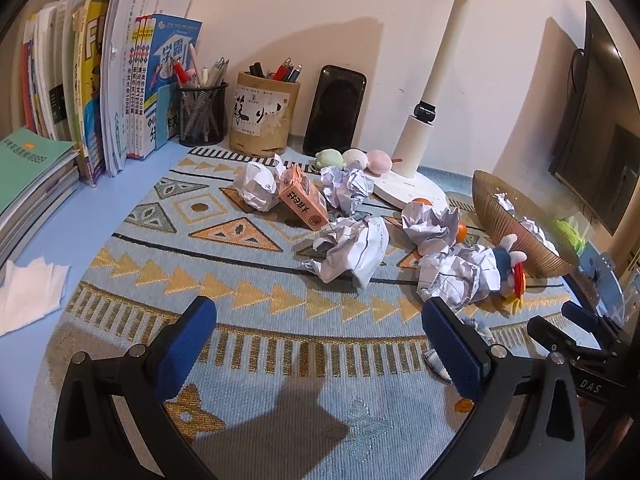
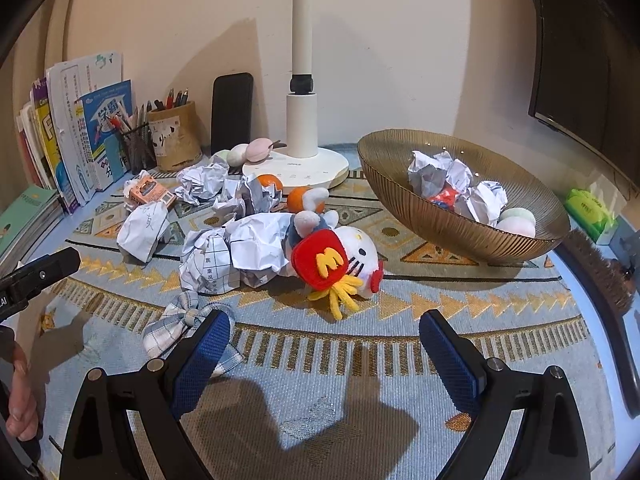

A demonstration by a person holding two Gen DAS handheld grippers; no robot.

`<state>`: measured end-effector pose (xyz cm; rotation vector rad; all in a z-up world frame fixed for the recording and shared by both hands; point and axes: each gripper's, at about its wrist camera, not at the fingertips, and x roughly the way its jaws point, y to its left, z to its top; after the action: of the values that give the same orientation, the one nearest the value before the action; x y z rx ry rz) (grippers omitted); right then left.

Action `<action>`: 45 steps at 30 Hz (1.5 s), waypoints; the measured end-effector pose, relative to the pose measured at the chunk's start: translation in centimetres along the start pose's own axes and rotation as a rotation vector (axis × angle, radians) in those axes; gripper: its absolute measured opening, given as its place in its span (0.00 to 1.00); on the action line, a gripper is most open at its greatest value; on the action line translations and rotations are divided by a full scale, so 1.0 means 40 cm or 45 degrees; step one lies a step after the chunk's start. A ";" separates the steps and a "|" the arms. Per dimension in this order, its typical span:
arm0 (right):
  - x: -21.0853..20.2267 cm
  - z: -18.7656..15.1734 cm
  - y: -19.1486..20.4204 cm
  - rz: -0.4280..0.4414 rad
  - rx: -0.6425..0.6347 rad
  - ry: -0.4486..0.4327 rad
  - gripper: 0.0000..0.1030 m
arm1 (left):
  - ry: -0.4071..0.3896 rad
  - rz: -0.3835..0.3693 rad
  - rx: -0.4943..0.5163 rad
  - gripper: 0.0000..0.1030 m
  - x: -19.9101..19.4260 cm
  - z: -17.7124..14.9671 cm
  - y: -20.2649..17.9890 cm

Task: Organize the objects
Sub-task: 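Bring both open tools back above the rug, then grasp a crumpled paper ball with the left tool while the right tool reaches toward another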

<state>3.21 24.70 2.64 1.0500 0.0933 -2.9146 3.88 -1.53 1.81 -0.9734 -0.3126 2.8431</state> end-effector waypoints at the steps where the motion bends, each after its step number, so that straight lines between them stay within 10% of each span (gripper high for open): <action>1: 0.000 0.000 0.002 0.000 -0.001 0.000 0.92 | -0.002 0.003 -0.001 0.99 -0.001 0.000 0.000; 22: 0.007 0.002 0.011 0.027 0.001 0.023 0.92 | 0.031 -0.014 -0.017 0.99 0.008 0.002 0.006; 31: 0.141 0.056 0.056 0.511 0.375 0.390 0.64 | 0.309 -0.284 -0.143 0.95 0.113 0.129 0.043; 41: 0.269 0.136 0.094 0.536 0.541 0.435 0.53 | 0.464 -0.379 -0.045 0.83 0.259 0.130 0.016; 45: 0.266 0.134 0.094 0.561 0.511 0.410 0.43 | 0.445 -0.351 -0.001 0.49 0.273 0.132 -0.003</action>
<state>-8.16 20.36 -0.18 1.3738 -0.6498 -2.3959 -7.95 -0.27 -0.55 -1.2890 -0.3754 2.3764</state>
